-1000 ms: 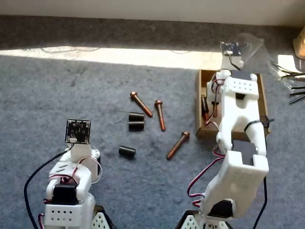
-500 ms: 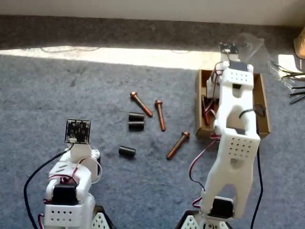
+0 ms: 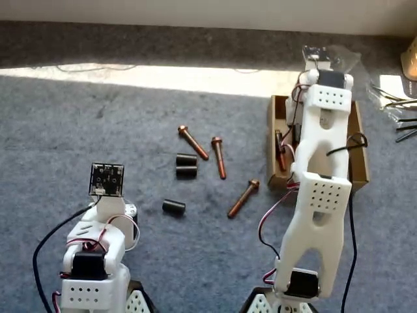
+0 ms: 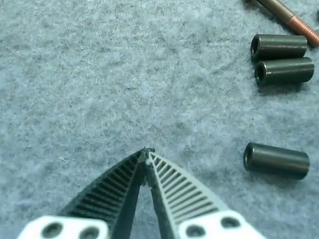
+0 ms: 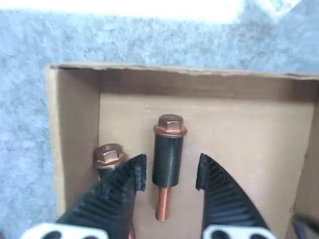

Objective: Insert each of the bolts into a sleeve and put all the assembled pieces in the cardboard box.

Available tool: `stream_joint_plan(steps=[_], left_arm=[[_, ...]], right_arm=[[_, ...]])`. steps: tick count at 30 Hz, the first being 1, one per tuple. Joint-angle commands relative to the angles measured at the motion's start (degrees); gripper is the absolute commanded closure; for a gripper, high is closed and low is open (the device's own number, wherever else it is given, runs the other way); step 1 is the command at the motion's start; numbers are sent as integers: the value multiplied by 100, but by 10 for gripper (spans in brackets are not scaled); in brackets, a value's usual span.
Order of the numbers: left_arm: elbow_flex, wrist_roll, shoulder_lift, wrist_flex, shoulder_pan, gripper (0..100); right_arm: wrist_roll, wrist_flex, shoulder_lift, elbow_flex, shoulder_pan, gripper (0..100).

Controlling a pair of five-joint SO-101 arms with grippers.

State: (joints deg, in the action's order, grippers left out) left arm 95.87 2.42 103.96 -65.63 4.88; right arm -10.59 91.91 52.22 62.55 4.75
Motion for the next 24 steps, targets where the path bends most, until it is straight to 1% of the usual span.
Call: stream_joint_plan(steps=[1, 3, 7, 10, 16, 24], left_arm=[[127, -35, 13, 18, 48, 993], [127, -35, 13, 18, 48, 993], [127, -35, 13, 18, 48, 993], [127, -35, 13, 18, 48, 993], [127, -35, 13, 26, 48, 993], [127, -35, 13, 26, 48, 993]], right_arm=[[-35, 541, -145, 1130, -66, 856], [-35, 901, -145, 1798, -119, 857], [-9, 901, -145, 2879, -189, 857], [0, 910, -145, 3407, -215, 858], [0, 919, -189, 3732, -286, 858], [0, 919, -1262, 3670, -418, 858]])
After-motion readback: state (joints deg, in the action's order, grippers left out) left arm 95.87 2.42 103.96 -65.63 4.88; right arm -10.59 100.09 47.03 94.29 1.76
